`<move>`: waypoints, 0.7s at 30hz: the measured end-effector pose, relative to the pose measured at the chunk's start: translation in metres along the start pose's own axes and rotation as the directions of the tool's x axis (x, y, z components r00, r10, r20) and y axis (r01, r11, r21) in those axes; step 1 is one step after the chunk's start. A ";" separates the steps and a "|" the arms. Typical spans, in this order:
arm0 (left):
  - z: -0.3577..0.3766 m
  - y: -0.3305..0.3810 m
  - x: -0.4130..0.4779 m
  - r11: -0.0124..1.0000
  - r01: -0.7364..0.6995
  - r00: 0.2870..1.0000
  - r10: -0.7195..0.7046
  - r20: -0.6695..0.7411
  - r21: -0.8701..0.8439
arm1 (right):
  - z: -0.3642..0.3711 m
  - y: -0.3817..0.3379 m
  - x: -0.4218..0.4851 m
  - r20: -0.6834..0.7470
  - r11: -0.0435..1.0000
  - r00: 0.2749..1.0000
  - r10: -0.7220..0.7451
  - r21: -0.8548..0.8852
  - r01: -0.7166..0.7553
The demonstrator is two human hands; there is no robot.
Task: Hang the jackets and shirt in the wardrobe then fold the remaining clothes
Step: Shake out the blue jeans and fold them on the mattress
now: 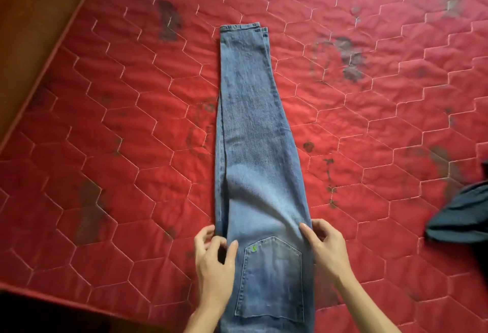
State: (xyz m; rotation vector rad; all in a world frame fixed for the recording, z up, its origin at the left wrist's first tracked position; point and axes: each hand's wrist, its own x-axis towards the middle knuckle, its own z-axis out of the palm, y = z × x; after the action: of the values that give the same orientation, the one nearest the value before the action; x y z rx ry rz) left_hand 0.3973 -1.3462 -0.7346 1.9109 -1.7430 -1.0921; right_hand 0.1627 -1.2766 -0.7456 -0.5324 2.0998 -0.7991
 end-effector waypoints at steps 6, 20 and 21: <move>-0.004 -0.046 -0.040 0.936 0.326 0.943 -0.312 0.116 -0.135 | 0.024 0.018 -0.018 -0.055 0.999 0.998 0.022 0.026 -0.021; -0.020 -0.110 -0.116 0.923 0.314 0.938 -0.265 0.222 -0.223 | 0.032 0.104 -0.141 -0.038 0.972 0.981 0.192 -0.133 -0.196; -0.021 -0.117 -0.121 0.932 0.326 0.930 -0.286 0.231 -0.158 | 0.033 0.108 -0.146 -0.032 0.969 0.979 0.201 -0.138 -0.204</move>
State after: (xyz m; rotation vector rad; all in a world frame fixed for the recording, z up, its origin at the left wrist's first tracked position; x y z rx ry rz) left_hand 0.4988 -1.2134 -0.7643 2.0533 -1.3948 -1.5600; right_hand 0.2643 -1.1227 -0.7574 -0.3776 2.1961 -0.5434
